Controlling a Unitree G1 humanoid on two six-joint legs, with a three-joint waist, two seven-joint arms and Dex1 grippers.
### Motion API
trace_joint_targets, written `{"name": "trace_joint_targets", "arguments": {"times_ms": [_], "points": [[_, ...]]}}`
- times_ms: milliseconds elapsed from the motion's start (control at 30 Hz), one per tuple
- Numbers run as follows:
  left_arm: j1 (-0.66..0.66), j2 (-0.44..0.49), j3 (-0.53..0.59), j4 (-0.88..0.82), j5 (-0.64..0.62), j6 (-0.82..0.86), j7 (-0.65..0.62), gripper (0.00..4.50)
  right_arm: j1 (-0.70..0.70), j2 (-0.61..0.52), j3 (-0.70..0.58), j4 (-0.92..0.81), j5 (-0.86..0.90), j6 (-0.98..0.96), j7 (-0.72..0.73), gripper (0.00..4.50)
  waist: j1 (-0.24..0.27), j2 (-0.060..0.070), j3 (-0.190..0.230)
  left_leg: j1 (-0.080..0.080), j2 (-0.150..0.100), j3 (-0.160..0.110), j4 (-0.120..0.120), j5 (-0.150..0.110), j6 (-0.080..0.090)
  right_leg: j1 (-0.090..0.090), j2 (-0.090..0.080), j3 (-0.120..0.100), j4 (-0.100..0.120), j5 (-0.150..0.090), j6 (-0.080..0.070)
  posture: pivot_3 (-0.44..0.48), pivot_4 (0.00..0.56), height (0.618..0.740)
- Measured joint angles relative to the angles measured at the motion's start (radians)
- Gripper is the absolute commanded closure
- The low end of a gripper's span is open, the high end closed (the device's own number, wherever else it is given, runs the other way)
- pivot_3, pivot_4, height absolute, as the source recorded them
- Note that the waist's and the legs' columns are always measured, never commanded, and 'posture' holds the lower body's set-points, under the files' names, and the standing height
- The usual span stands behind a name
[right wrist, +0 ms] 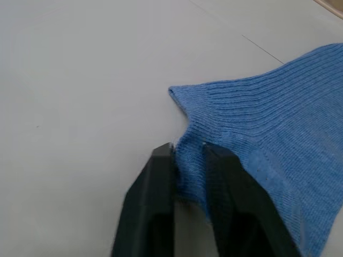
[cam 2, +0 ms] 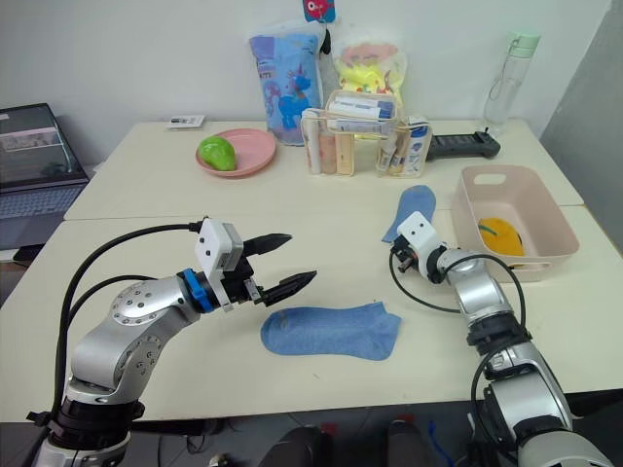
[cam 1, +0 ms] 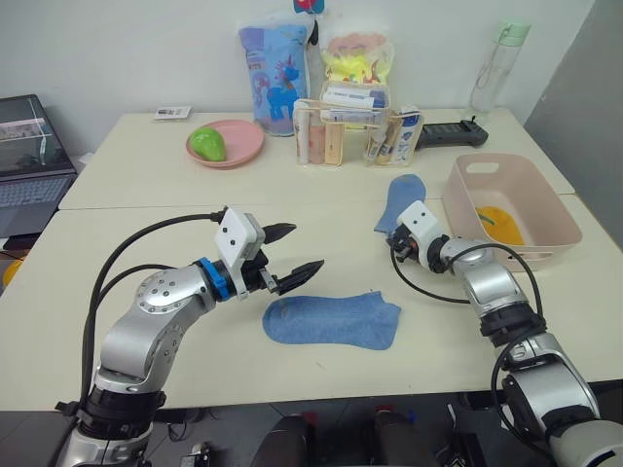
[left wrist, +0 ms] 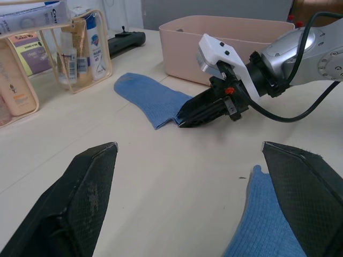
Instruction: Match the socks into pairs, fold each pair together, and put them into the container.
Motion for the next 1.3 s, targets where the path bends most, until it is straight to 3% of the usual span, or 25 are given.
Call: {"name": "trace_joint_targets", "arguments": {"times_ms": [267, 467, 733, 867, 1067, 1300], "points": [[0.001, 0.003, 0.001, 0.001, 0.0, -0.001, 0.001, 0.0, 0.003, -0.014, 0.008, -0.041, 0.014, 0.003, 0.074, 4.47, -0.002, 0.0, 0.0, 0.0, 0.0, 0.0, 0.0, 0.0, 0.0, -0.001, 0.0, 0.0, 0.0, 0.0, 0.0, 0.0, 0.15, 0.74], [-0.057, 0.034, 0.018, 0.083, 0.018, -0.006, -0.015, 0.0, 0.051, -0.112, 0.089, -0.291, 0.039, 0.015, 0.292, 4.47, -0.001, 0.0, 0.0, 0.0, 0.0, -0.001, 0.0, 0.0, 0.0, 0.0, 0.0, 0.0, 0.0, 0.0, 0.0, 0.0, 0.15, 0.74], [-0.148, 0.034, -0.028, 0.271, 0.128, -0.087, -0.035, 0.0, 0.088, -0.172, 0.103, -0.56, 0.18, 0.114, 0.484, 4.47, 0.009, 0.0, 0.0, -0.001, 0.0, -0.002, 0.001, 0.0, 0.0, 0.0, 0.0, -0.002, -0.001, 0.0, 0.0, 0.0, 0.15, 0.74], [-0.275, -0.041, -0.085, 0.458, 0.205, -0.14, -0.022, 0.0, 0.125, -0.211, 0.133, -0.656, 0.229, 0.111, 0.565, 4.47, 0.022, 0.0, 0.0, -0.002, -0.001, -0.002, 0.002, 0.0, 0.0, 0.0, -0.001, -0.002, -0.001, 0.0, 0.001, 0.0, 0.15, 0.74], [-0.427, -0.187, -0.142, 0.745, 0.281, -0.235, -0.003, 0.0, 0.13, -0.244, 0.165, -0.716, 0.234, 0.143, 0.586, 4.47, 0.018, -0.002, 0.001, -0.004, -0.001, -0.003, 0.002, 0.0, 0.0, -0.002, -0.001, -0.003, -0.001, 0.001, 0.001, 0.0, 0.15, 0.74], [-0.596, -0.291, -0.219, 1.1, 0.401, -0.41, -0.034, 0.0, 0.157, -0.25, 0.184, -0.789, 0.279, 0.216, 0.587, 4.47, 0.017, -0.002, 0.002, -0.004, -0.001, -0.003, 0.002, 0.0, 0.0, -0.002, -0.001, -0.003, -0.001, 0.001, 0.001, 0.0, 0.15, 0.74]]}}
